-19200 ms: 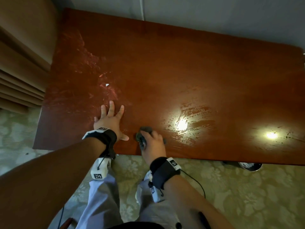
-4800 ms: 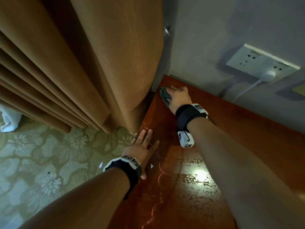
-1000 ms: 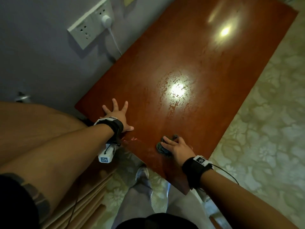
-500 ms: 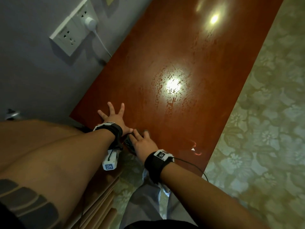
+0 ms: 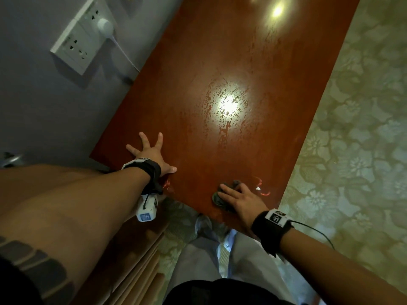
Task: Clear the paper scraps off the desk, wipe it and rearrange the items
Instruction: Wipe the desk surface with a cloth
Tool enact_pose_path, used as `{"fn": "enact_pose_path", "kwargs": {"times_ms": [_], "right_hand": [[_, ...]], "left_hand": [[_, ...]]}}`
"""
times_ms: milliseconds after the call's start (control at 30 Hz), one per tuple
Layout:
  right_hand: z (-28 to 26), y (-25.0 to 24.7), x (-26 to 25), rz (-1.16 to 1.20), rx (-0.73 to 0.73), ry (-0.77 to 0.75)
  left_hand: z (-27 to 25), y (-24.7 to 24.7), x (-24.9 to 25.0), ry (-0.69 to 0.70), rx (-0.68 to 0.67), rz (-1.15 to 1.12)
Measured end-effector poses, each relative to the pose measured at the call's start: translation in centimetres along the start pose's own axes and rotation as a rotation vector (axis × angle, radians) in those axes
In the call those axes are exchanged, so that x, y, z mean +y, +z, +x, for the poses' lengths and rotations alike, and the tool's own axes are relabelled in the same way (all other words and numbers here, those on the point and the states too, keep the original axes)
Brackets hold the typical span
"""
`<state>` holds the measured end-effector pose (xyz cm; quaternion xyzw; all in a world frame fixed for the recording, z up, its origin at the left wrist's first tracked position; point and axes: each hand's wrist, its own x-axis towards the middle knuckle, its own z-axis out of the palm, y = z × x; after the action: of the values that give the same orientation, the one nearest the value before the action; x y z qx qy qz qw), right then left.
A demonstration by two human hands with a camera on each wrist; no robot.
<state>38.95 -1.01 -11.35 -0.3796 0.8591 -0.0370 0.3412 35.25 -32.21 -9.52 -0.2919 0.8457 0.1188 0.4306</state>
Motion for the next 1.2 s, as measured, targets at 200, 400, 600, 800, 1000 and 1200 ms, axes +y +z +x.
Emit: {"fn": "enact_pose_path", "kwargs": {"times_ms": [200, 400, 600, 800, 1000, 1200], "right_hand": [[2.4, -3.3, -3.7, -0.031, -0.036, -0.08], [8.7, -6.4, -13.2, -0.149, -0.008, -0.342], [12.5, -5.4, -16.0, -0.136, -0.067, -0.269], [9.4, -3.5, -10.0, -0.006, -0.013, -0.159], [1.7, 0.4, 0.4, 0.006, 0.177, 0.024], [-2.9, 1.2, 3.3, 0.035, 0.144, 0.209]], "left_hand": [[-0.5, -0.9, -0.2, 0.012, -0.016, -0.025], [-0.1, -2.2, -0.6, 0.022, -0.058, -0.003], [0.4, -1.9, -1.3, 0.055, -0.066, 0.003], [0.3, -1.6, -2.0, 0.078, -0.08, 0.098], [0.1, -0.8, -2.5, 0.103, -0.047, 0.152], [0.2, -0.5, -2.5, 0.113, -0.024, 0.155]]}}
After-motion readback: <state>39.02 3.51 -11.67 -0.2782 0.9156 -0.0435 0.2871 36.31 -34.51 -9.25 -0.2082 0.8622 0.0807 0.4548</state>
